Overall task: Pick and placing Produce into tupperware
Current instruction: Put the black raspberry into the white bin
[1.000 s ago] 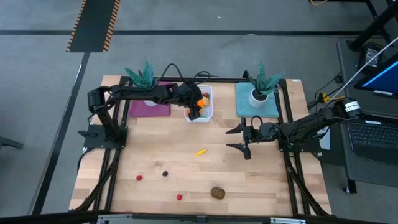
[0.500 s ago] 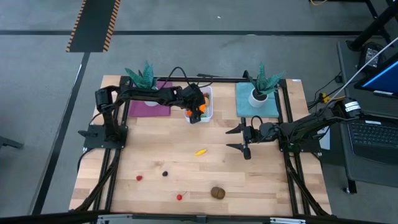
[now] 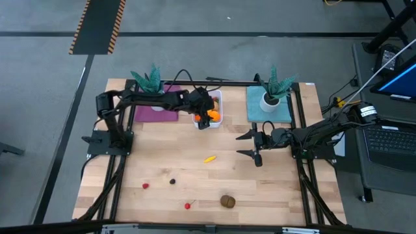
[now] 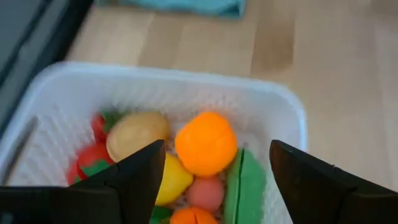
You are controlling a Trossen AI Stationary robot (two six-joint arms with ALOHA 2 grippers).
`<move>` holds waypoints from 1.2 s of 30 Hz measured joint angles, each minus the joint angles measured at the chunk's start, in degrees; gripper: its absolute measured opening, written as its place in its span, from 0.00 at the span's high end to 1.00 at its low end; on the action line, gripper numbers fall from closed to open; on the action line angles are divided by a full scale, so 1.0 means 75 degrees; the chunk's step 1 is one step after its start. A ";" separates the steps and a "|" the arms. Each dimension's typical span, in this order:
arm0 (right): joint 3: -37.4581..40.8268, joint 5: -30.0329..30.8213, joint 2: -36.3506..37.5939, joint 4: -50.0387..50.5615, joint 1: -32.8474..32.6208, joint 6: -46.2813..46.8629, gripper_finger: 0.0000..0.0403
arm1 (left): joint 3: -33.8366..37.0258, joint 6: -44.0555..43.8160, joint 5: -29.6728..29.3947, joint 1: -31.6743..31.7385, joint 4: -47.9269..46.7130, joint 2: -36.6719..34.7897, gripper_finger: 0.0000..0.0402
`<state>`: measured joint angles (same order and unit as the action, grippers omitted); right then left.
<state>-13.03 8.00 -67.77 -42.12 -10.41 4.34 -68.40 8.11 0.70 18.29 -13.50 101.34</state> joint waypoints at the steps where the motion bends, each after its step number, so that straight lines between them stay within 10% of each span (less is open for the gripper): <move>1: 0.0002 0.0002 0.0000 0.0012 0.0000 -0.0001 0.32 | 0.0000 0.0007 -0.0013 -0.0051 0.0045 -0.0108 0.30; 12: 0.0001 -0.0001 0.0000 0.0022 0.0000 0.0403 0.32 | 0.1528 -0.0123 -0.0076 -0.1186 0.1031 -0.2000 0.29; 25: -0.0001 -0.0001 0.0000 0.0051 0.0000 0.0388 0.32 | 0.4273 -0.1456 -0.2869 -0.4055 0.1675 -0.5551 0.29; 36: -0.0001 -0.0001 0.0000 0.0062 0.0000 0.0587 0.32 | 0.4829 -0.2453 -0.4124 -0.5890 0.0775 -0.6490 0.29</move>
<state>-13.04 7.99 -67.77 -41.65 -10.41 8.74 -32.18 -10.28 -30.23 -25.89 -7.69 52.66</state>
